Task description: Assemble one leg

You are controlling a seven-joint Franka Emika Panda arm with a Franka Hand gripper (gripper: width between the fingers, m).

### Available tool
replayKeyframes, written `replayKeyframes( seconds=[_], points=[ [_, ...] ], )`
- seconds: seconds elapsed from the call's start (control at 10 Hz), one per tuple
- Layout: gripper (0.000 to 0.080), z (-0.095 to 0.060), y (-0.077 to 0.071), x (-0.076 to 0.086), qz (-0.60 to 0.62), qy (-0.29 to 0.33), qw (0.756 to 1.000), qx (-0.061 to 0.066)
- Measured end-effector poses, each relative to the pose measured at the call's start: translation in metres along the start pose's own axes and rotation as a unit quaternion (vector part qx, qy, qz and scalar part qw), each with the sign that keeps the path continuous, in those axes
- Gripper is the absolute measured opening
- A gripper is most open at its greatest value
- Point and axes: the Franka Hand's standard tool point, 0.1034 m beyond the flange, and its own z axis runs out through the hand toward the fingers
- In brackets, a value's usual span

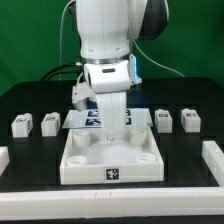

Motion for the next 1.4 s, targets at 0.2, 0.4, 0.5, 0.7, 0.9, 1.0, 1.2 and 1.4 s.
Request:
replayKeyframes(
  seconds=[0.2,0.4,0.5,0.7,0.9,1.0,1.2,1.4],
  points=[
    [0.0081,0.0,0.0,0.0,0.001,0.0,1.0,0.0],
    [0.0059,-0.001,0.001,-0.001,0.001,-0.001,1.0,-0.002],
    [0.0059,-0.001,0.001,-0.001,0.001,-0.001,1.0,-0.002],
    [0.0059,-0.001,0.001,-0.001,0.001,-0.001,1.0,-0.002],
    [0.0059,-0.001,0.001,-0.001,0.001,-0.001,1.0,-0.002],
    [0.006,-0.001,0.002,0.001,0.005,0.0,1.0,-0.003],
    [0.006,-0.005,0.03,0.021,0.027,0.003,1.0,-0.014],
    [0.006,-0.007,0.057,0.039,0.037,0.008,0.999,-0.019]
  ],
)
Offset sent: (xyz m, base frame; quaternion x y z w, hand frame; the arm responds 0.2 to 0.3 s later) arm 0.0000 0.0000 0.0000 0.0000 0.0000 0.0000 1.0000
